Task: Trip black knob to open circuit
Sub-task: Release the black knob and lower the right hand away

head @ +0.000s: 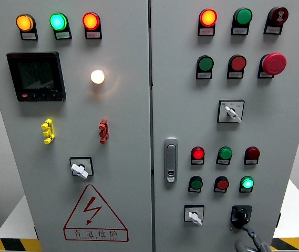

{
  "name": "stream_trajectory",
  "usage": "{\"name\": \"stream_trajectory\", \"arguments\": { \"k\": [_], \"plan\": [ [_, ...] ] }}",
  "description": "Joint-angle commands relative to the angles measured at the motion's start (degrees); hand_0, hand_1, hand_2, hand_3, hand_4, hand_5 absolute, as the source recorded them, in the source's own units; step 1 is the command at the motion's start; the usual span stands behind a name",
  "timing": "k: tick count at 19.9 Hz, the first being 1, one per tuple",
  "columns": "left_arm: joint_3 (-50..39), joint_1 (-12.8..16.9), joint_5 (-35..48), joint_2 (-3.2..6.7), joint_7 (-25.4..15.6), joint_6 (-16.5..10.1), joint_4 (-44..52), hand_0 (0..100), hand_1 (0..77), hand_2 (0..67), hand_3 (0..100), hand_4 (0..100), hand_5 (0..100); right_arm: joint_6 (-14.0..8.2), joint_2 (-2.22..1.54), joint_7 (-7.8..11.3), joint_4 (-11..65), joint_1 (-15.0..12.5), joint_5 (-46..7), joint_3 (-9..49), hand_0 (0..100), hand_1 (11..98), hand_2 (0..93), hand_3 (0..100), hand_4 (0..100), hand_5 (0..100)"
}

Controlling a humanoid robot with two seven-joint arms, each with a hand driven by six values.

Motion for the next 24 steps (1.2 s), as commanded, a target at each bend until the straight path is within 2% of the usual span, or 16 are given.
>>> {"name": "stream_trajectory", "arguments": {
  "k": [1, 6, 13, 19, 21, 24],
  "plan": [
    [0.0, 0.0, 0.0, 0.0, 0.1, 0.0, 0.0, 0, 3.3, 12.8, 21, 7, 2, -0.1, -0.01, -0.04, 0.0, 0.0, 0.0, 0.4, 81, 43.4, 6.1, 90, 94, 100],
    [0.0, 0.0, 0.0, 0.0, 0.0, 0.0, 0.0, 0, 3.3, 12.8, 21, 7, 2, 0.0, -0.1, -0.04, 0.1, -0.1, 0.1, 1.5, 81, 43.4, 6.1, 90, 94, 100],
    [0.0, 0.0, 0.0, 0.0, 0.0, 0.0, 0.0, 0, 3.4, 12.7, 21, 7, 2, 0.0, -0.62, -0.04, 1.0, -1.2, 0.1, 2.6, 81, 43.4, 6.2, 90, 94, 100],
    [0.0, 0.0, 0.0, 0.0, 0.0, 0.0, 0.0, 0, 3.4, 12.7, 21, 7, 2, -0.1, -0.54, -0.04, 2.3, -3.1, 0.1, 3.2, 81, 43.4, 6.3, 91, 94, 100],
    [0.0, 0.0, 0.0, 0.0, 0.0, 0.0, 0.0, 0, 3.3, 12.7, 21, 7, 2, -0.1, -0.62, 0.05, 2.4, -3.8, 0.1, 3.7, 81, 43.4, 6.4, 91, 94, 100],
    [0.0, 0.0, 0.0, 0.0, 0.0, 0.0, 0.0, 0, 3.3, 12.7, 21, 7, 2, 0.0, -0.62, 0.14, 3.7, -5.8, 0.2, 3.6, 81, 43.3, 6.1, 77, 74, 100]
  ]
}}
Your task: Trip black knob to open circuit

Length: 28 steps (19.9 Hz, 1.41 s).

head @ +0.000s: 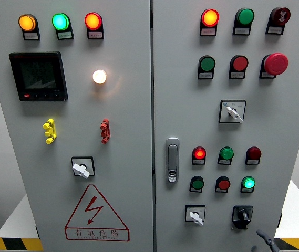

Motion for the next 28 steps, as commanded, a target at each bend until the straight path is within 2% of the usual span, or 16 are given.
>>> {"name": "stream_trajectory", "arguments": {
  "k": [1, 3, 4, 8, 11, 17, 28],
  "plan": [
    [0.0, 0.0, 0.0, 0.0, 0.0, 0.0, 0.0, 0, 3.3, 12.7, 21, 7, 2, 0.1, 0.08, 0.14, 1.4, -2.1, 0.1, 0.0, 81, 43.4, 6.3, 72, 67, 92],
    [0.0, 0.0, 0.0, 0.0, 0.0, 0.0, 0.0, 0, 3.2, 12.7, 21, 7, 2, 0.1, 0.08, 0.14, 2.3, -3.0, 0.1, 0.0, 81, 43.6, 6.7, 64, 60, 87],
    [0.0, 0.0, 0.0, 0.0, 0.0, 0.0, 0.0, 0, 3.2, 12.7, 21, 7, 2, 0.1, 0.08, 0.23, 2.9, -3.3, 0.1, 0.0, 81, 43.8, 6.8, 57, 54, 83],
    [0.0, 0.0, 0.0, 0.0, 0.0, 0.0, 0.0, 0, 3.2, 12.8, 21, 7, 2, 0.2, 0.17, 0.14, 4.6, -4.4, 0.1, -0.2, 81, 45.8, 7.9, 37, 30, 61],
    [0.0, 0.0, 0.0, 0.0, 0.0, 0.0, 0.0, 0, 3.3, 12.8, 21, 7, 2, 0.2, 0.25, 0.14, 5.4, -5.6, 0.0, -0.6, 81, 47.6, 8.9, 30, 21, 50],
    [0.0, 0.0, 0.0, 0.0, 0.0, 0.0, 0.0, 0, 3.3, 12.7, 21, 7, 2, 0.2, 0.26, 0.23, 7.3, -7.8, -0.4, -0.8, 82, 47.8, 9.2, 22, 14, 41],
    [0.0, 0.0, 0.0, 0.0, 0.0, 0.0, 0.0, 0, 3.3, 12.8, 21, 7, 2, 0.2, 0.08, 0.41, 7.8, -9.2, -0.5, -0.7, 85, 47.7, 9.7, 19, 11, 34]
  ]
}}
